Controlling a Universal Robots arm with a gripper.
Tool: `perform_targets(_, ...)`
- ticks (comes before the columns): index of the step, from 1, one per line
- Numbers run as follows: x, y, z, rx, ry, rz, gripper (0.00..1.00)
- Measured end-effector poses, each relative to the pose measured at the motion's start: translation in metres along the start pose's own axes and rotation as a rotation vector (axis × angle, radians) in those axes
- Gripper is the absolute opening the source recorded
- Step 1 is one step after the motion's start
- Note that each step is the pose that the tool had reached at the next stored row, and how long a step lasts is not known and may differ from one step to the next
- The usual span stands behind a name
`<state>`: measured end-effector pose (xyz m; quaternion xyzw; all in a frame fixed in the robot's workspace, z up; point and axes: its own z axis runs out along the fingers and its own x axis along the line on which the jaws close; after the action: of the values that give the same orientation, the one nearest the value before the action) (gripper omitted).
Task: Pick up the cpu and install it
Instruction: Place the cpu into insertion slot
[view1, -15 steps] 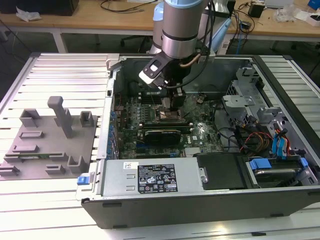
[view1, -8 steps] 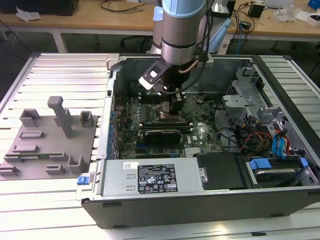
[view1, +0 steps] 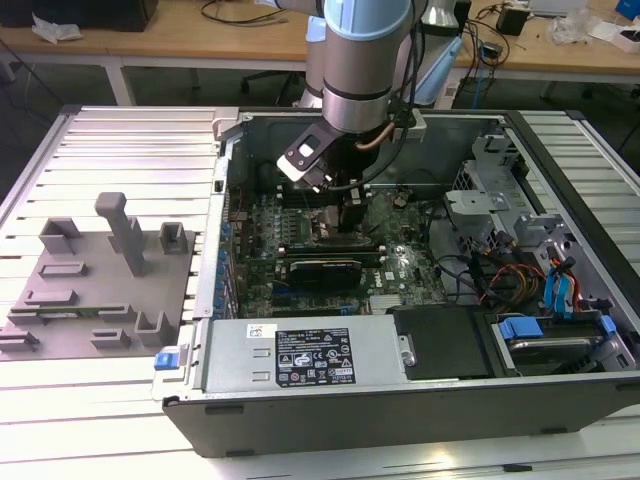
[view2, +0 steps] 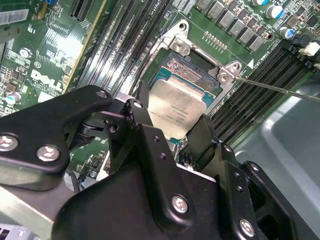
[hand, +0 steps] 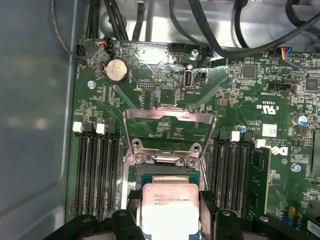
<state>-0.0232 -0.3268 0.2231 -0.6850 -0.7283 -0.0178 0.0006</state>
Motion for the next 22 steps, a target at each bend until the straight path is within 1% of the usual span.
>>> perform_targets(2, 0.0000, 0.0000, 0.0000, 0.0000, -0.0004, 0.000, 0.55)
perform_targets(4, 0.0000, 0.0000, 0.0005, 0.0004, -0.0087, 0.000, 0.55)
perform_targets(7, 0.0007, -0.0001, 0.0035, 0.0006, -0.0093, 0.001, 0.55)
perform_targets(10, 0.0047, 0.0001, 0.0046, 0.0006, -0.0111, 0.001, 0.55)
perform_targets(12, 0.0086, 0.0003, 0.0067, 0.0013, -0.0227, 0.002, 0.55)
perform_targets(15, 0.0116, 0.0000, 0.0115, 0.0028, -0.0485, 0.003, 0.55)
perform_targets(16, 0.0124, -0.0002, 0.0129, 0.0029, -0.0502, 0.004, 0.55)
perform_targets(20, 0.0130, -0.0006, 0.0173, 0.0030, -0.0504, 0.006, 0.55)
perform_targets(22, 0.0130, -0.0007, 0.0183, 0.0029, -0.0508, 0.019, 0.55)
